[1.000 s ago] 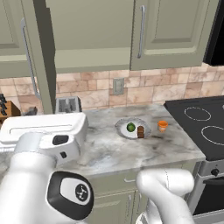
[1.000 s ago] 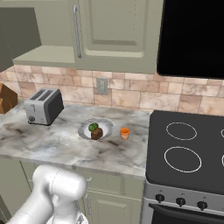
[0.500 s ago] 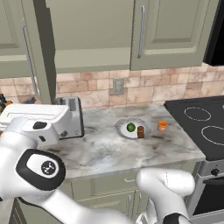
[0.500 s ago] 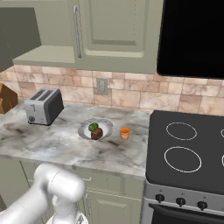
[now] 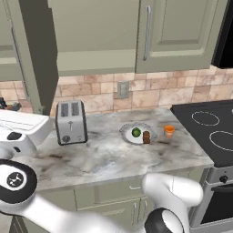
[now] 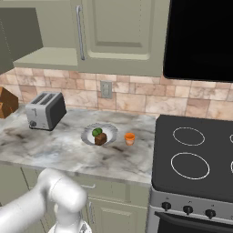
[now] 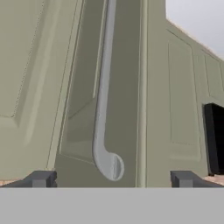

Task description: Pick the avocado and bread from the counter and place them on the plate. Then pick the jam from the cabinet and place it next to the plate. Lastly close the cabinet door.

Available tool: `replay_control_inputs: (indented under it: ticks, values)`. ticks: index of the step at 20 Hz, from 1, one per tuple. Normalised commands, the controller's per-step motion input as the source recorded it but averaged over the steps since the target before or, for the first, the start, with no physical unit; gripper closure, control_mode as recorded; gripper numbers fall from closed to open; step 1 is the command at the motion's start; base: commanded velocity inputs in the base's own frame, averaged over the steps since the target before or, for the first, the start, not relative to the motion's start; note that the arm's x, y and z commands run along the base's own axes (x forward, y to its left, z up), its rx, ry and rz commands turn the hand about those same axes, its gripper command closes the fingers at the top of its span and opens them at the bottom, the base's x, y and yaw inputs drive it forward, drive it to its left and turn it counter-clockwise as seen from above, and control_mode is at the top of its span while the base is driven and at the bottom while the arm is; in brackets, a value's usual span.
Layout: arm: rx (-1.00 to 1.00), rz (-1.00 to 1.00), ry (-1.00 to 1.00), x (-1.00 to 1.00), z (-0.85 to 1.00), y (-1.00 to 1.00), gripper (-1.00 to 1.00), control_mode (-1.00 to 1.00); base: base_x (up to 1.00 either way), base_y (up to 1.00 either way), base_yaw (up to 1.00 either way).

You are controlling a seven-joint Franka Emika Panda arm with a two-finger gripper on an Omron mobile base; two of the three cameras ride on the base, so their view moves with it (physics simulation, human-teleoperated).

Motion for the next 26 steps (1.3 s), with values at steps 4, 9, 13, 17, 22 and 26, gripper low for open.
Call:
replay_control_inputs:
  ticks: [4,9,13,17,22,26]
  values:
    - [0.00,-0.19,0.00,0.44,0.00,0.23,-1.00,-1.00,0.00,0.00,0.00]
    - [0.11,-0.22,0.00,0.40,0.00,-0.59,-1.00,-1.00,0.00,0.00,0.00]
    - [0.21,-0.15,-0.03,0.24,0.00,-1.00,-1.00,-1.00,0.00,0.00,0.00]
    - [0.22,-0.04,-0.03,0.24,-0.12,-1.00,-1.00,-1.00,0.00,0.00,0.00]
    - [0.14,0.01,0.00,0.85,-0.18,-0.94,-1.00,-1.00,0.00,0.00,0.00]
    - [0.07,0.07,0.00,0.88,-0.16,-0.86,-1.00,-1.00,0.00,0.00,0.00]
